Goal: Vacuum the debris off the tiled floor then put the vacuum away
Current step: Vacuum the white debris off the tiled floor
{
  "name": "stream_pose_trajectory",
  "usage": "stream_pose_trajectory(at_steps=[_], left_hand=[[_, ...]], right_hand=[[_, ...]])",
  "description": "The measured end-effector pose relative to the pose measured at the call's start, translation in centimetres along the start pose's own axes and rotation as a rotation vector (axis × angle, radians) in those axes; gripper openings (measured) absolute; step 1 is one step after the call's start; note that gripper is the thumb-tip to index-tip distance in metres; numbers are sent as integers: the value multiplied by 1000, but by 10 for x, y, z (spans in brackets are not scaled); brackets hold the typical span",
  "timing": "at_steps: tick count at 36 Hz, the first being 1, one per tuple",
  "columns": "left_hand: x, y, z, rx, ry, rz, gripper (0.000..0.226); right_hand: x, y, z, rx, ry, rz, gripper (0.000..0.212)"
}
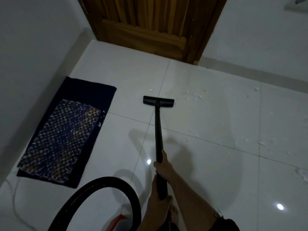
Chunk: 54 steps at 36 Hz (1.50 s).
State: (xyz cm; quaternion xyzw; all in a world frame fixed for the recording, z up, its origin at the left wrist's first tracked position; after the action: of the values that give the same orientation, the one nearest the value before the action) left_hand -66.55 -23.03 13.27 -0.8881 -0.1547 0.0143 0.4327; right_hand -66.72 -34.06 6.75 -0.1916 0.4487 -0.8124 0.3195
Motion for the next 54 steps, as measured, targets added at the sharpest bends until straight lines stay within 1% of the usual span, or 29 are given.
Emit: stream_pose_trajectory(at_steps=[5, 15, 19, 27, 38, 45, 54], left_hand=[[5, 19, -21, 6, 4, -9, 79], [30, 50, -65, -36, 62, 1, 79], [37, 63, -79, -12, 28, 39, 79], [38, 89, -115, -27, 20, 97, 80], [6, 128, -162, 16, 35, 166, 79], [-29, 150, -181, 13, 41, 201, 77], [-71, 169, -204, -10, 88, 200, 76]], right_hand=[[8, 17, 23, 0, -18, 6, 76], [11, 49, 69, 5, -6, -7, 77], [15, 60, 87, 8, -5, -21, 76], [36, 75, 121, 17, -23, -70, 75], [98, 94, 149, 21, -11, -114, 75], [148, 104, 154, 12, -2, -150, 75], [200, 115, 153, 11, 8, -182, 75]])
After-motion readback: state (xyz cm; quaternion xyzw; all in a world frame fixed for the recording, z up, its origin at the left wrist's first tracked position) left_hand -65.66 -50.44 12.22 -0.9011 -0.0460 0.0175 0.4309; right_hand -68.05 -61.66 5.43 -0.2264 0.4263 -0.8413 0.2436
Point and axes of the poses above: each hand's wrist, its own y-axis towards the middle knuckle, its own x-axis out of the back of the hand, z = x × y, the point moved 2 cm from there along y, towards the middle knuckle, and after that the axes turned 12 degrees about y, right-handed, at the moved point
